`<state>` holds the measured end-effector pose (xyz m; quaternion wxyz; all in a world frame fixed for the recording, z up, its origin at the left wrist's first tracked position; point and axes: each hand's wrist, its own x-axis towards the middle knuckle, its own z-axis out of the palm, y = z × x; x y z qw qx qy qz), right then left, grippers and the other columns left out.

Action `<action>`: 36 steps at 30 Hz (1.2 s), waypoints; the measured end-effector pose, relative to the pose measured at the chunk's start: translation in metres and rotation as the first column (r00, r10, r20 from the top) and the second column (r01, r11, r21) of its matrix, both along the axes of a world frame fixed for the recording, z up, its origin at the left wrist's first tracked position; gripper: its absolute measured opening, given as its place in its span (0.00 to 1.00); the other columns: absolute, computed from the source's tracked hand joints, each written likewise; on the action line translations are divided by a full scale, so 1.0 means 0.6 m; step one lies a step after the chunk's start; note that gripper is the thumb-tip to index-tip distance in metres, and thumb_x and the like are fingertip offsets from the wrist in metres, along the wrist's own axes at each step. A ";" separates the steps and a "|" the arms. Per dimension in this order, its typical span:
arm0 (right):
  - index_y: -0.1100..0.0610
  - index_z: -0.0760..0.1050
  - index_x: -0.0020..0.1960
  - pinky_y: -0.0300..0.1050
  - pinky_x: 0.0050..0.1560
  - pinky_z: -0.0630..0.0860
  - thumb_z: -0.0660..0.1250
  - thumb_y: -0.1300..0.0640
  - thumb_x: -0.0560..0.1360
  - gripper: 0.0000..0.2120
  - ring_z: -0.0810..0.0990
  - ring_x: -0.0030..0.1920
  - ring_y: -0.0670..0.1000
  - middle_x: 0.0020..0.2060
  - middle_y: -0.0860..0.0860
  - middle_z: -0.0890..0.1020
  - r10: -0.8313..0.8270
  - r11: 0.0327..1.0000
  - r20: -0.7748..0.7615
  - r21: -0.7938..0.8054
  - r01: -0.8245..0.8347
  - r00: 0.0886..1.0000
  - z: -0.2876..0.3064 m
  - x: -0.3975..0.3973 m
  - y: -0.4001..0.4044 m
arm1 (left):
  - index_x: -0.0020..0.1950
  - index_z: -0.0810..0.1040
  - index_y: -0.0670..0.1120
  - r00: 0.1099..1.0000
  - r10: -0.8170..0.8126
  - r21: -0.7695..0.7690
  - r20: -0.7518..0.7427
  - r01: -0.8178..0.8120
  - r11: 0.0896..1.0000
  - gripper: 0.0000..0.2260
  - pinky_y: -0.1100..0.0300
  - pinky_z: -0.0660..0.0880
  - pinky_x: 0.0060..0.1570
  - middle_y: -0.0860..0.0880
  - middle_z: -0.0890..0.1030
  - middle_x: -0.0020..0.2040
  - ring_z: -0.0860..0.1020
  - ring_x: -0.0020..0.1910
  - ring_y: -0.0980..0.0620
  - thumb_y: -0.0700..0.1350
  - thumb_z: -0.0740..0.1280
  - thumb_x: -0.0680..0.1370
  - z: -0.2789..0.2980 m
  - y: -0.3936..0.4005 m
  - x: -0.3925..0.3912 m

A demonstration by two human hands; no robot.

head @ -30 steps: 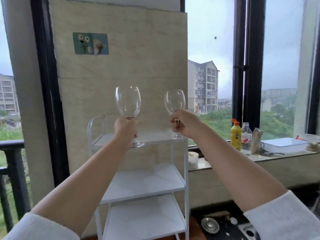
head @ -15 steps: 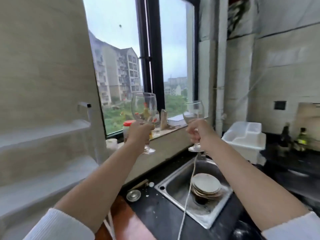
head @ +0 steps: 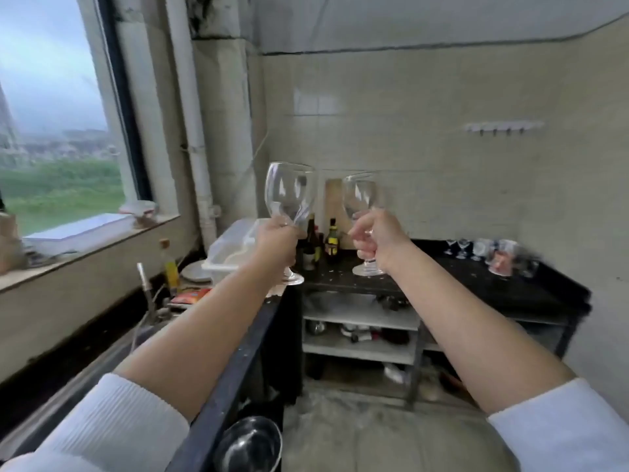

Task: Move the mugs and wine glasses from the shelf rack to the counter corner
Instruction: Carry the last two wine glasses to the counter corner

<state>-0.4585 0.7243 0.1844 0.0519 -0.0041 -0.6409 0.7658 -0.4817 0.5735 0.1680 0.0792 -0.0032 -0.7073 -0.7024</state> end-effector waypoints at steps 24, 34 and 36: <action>0.55 0.68 0.44 0.30 0.20 0.57 0.58 0.66 0.75 0.06 0.62 0.14 0.43 0.20 0.48 0.73 -0.460 0.864 -0.029 -0.244 0.440 0.887 -0.108 -0.456 0.688 | 0.59 0.64 0.50 0.836 -0.548 0.157 0.028 0.538 0.828 0.19 0.67 0.59 0.18 0.50 0.66 0.29 0.61 0.23 0.55 0.53 0.67 0.74 -0.109 0.714 -0.587; 0.53 0.74 0.42 0.40 0.34 0.71 0.60 0.49 0.76 0.10 0.80 0.26 0.44 0.30 0.48 0.80 -0.628 0.746 0.034 -0.257 0.614 0.777 -0.168 -0.606 0.934 | 0.51 0.71 0.45 0.797 -0.604 0.294 0.013 0.574 0.764 0.14 0.65 0.72 0.36 0.51 0.76 0.43 0.77 0.41 0.55 0.37 0.72 0.71 -0.173 0.971 -0.790; 0.54 0.73 0.38 0.42 0.38 0.73 0.62 0.55 0.76 0.08 0.80 0.33 0.47 0.30 0.49 0.80 -0.630 0.739 0.040 -0.275 0.615 0.776 -0.181 -0.636 0.993 | 0.54 0.68 0.43 0.810 -0.585 0.277 0.032 0.556 0.784 0.18 0.65 0.74 0.39 0.51 0.73 0.42 0.75 0.39 0.57 0.35 0.72 0.70 -0.186 1.019 -0.825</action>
